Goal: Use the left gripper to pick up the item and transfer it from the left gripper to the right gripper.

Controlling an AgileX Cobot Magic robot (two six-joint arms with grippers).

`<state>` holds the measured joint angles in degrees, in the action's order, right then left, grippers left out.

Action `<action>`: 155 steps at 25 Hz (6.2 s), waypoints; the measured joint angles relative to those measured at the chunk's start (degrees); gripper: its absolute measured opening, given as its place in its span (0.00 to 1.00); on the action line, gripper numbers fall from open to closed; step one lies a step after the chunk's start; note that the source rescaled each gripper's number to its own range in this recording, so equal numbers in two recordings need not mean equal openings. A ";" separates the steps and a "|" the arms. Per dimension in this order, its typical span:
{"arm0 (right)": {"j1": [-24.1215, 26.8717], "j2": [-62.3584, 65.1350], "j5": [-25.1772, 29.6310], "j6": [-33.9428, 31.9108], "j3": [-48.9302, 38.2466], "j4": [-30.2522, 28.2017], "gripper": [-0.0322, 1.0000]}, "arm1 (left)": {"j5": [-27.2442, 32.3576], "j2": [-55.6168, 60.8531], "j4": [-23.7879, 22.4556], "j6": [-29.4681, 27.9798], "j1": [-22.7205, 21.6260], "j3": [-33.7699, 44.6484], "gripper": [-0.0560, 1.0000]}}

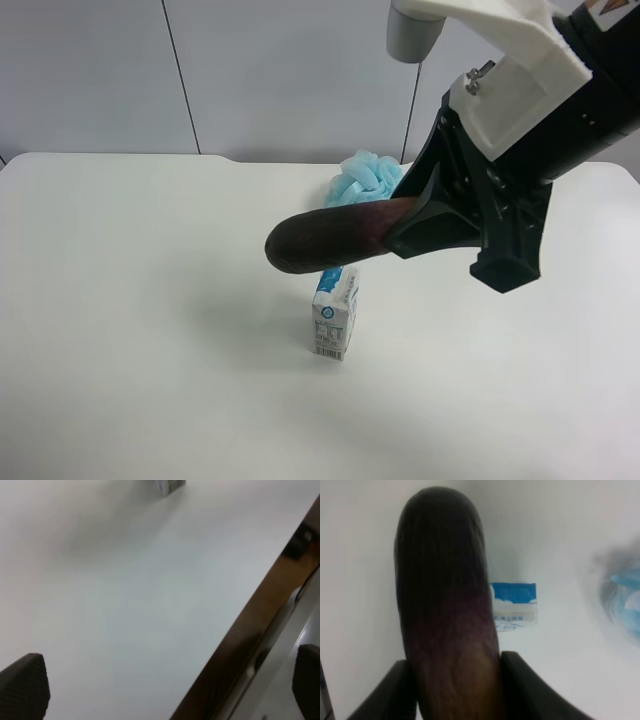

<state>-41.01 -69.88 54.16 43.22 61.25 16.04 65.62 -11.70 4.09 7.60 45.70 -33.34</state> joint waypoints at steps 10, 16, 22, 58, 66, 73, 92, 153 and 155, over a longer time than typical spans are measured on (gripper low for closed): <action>0.00 0.00 -0.99 -6.89 0.00 0.00 0.04 | -2.22 8.44 -3.07 -6.92 0.00 2.62 0.99; 0.00 0.00 -1.00 -9.65 0.00 0.00 0.04 | -4.94 9.03 -3.45 -7.60 0.00 4.20 0.99; 0.00 0.00 -1.05 -10.09 0.00 0.05 0.04 | -4.95 9.03 -3.45 -7.60 0.00 4.20 0.99; 21.77 -8.12 -8.18 -38.04 -5.34 -18.02 0.04 | -5.00 12.02 -3.57 -7.60 -48.30 4.20 0.99; 21.77 -13.24 -16.58 -38.04 -13.59 -19.94 0.04 | -5.00 12.02 -3.57 -7.60 -48.30 4.20 0.99; 21.77 -18.76 -24.14 -38.04 -13.85 -20.20 0.04 | -5.00 12.02 -3.57 -7.60 -48.30 4.20 0.99; 21.77 -24.05 -21.14 -38.04 -13.85 -20.15 0.07 | -5.00 12.02 -3.57 -7.60 -48.30 4.20 0.99; 21.77 26.13 15.22 -45.87 -6.06 -20.24 1.00 | -5.00 12.02 -3.57 -7.60 -48.30 4.20 0.99; 21.77 32.26 15.45 -45.51 -9.11 -19.30 1.00 | -5.00 12.02 -3.57 -7.60 -48.30 4.20 0.99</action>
<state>-19.24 -37.62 69.62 -2.29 52.14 -3.26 60.63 0.32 0.52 0.00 -2.60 -29.14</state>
